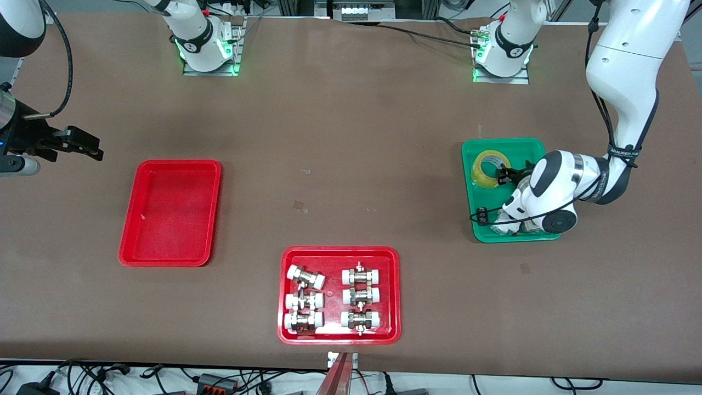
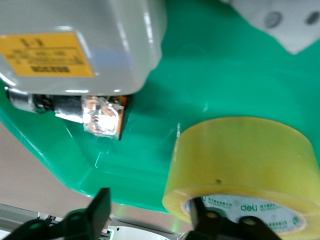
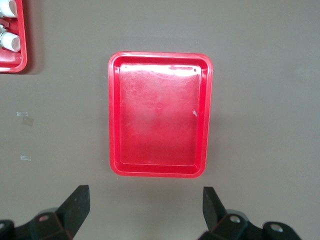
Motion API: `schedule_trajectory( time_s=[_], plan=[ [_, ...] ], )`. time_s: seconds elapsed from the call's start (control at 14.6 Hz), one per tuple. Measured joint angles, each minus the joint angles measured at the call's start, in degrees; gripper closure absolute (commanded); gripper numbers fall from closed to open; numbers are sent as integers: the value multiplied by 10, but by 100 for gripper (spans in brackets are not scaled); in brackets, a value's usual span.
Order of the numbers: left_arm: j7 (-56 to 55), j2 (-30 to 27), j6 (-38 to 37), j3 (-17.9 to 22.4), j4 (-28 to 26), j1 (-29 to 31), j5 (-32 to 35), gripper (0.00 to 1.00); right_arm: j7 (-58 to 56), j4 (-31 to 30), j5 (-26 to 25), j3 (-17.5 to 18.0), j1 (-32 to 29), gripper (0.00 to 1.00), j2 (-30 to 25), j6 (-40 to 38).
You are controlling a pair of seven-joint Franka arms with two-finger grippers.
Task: Left arm passes tape to right arm into tray
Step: 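Reach the left gripper down and grasp the yellow tape roll, then lift the tape with the left gripper while the right gripper approaches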
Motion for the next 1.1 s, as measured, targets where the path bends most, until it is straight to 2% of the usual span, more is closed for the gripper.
schedule_trajectory(
  time_s=[0.14,0.48,0.62,0.82,1.1],
  plan=[
    [13,0,0,-1,1,1,0,99,0,0,0,0,0,0,0,0],
    [95,0,-5,-1,6,8,0,99,0,0,0,-1,-1,0,4,0],
    [114,0,-27,-3,27,8,0,99,0,0,0,-1,-1,0,4,0],
    [119,-9,-105,-34,107,9,-1,99,0,0,0,-1,-1,0,5,0],
    [120,-65,-272,-89,281,4,-51,100,0,0,0,-2,-1,0,5,0]
  ],
)
